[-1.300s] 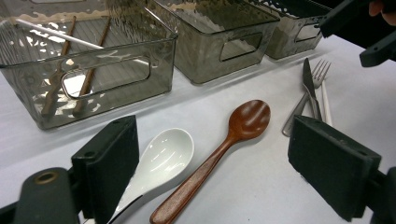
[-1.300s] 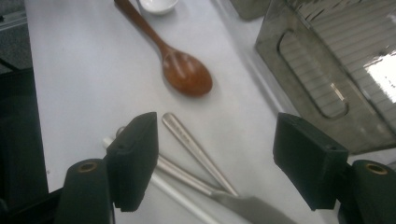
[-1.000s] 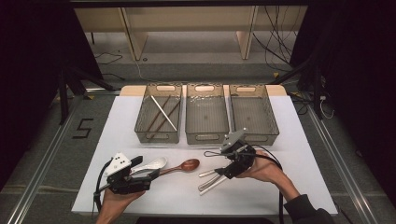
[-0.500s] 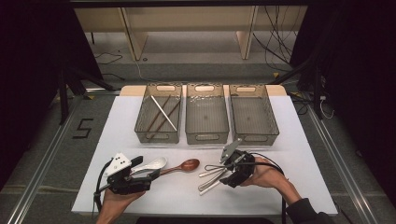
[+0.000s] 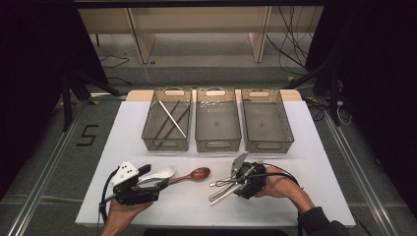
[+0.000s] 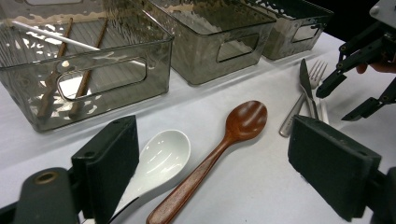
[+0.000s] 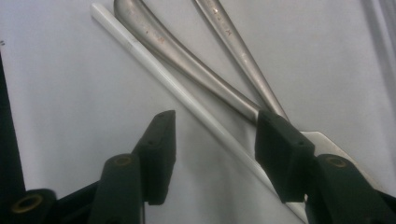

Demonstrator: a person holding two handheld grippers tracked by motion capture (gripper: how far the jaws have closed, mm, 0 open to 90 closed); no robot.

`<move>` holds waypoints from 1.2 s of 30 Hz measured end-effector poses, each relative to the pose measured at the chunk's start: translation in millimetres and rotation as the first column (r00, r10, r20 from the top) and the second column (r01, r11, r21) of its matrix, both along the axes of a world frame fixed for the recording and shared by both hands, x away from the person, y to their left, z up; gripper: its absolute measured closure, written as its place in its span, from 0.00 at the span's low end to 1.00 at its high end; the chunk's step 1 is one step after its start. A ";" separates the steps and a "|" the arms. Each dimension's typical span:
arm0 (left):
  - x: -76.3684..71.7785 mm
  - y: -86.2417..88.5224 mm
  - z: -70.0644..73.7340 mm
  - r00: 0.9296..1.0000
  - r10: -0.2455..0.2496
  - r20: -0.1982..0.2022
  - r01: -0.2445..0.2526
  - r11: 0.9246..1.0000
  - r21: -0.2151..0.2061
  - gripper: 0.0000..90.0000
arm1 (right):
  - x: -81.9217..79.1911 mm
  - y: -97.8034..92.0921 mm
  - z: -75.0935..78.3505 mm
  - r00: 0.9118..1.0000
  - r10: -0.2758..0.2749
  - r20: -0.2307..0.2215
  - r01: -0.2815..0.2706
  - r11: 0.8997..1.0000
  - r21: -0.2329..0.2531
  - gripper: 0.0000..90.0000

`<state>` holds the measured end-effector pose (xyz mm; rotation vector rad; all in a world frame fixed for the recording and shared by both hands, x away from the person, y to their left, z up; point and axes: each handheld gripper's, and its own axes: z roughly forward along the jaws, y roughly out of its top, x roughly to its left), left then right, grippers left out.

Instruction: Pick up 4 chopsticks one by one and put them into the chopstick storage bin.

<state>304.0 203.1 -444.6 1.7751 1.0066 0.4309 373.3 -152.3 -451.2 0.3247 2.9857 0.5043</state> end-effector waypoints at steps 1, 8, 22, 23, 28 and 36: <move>0.0 0.0 0.0 1.000 0.000 0.000 0.000 1.000 0.000 0.18 | 0.4 0.2 -1.0 1.000 0.003 -0.002 -0.003 1.000 -0.002 0.57; 0.1 -0.4 0.0 1.000 -0.002 0.001 0.002 1.000 0.000 0.18 | 2.9 1.8 -5.1 1.000 0.026 -0.017 -0.027 0.999 -0.039 0.62; 0.5 -0.9 -0.2 1.000 -0.004 0.004 0.004 1.000 0.002 0.18 | -5.3 8.6 -4.3 0.994 0.107 -0.031 -0.111 0.984 -0.141 0.74; 0.4 -0.9 -0.2 1.000 -0.005 0.003 0.005 1.000 0.003 0.18 | -7.6 9.3 -3.7 0.994 0.103 -0.034 -0.107 0.982 -0.156 0.75; 0.5 -0.8 -0.1 1.000 -0.006 0.002 0.006 1.000 0.000 0.18 | -11.5 11.2 -3.1 0.989 0.145 -0.039 -0.150 0.972 -0.180 0.79; 0.6 -1.0 -0.1 1.000 -0.007 0.002 0.007 1.000 0.004 0.18 | -17.9 13.7 -3.1 0.980 0.194 -0.034 -0.197 0.957 -0.211 0.85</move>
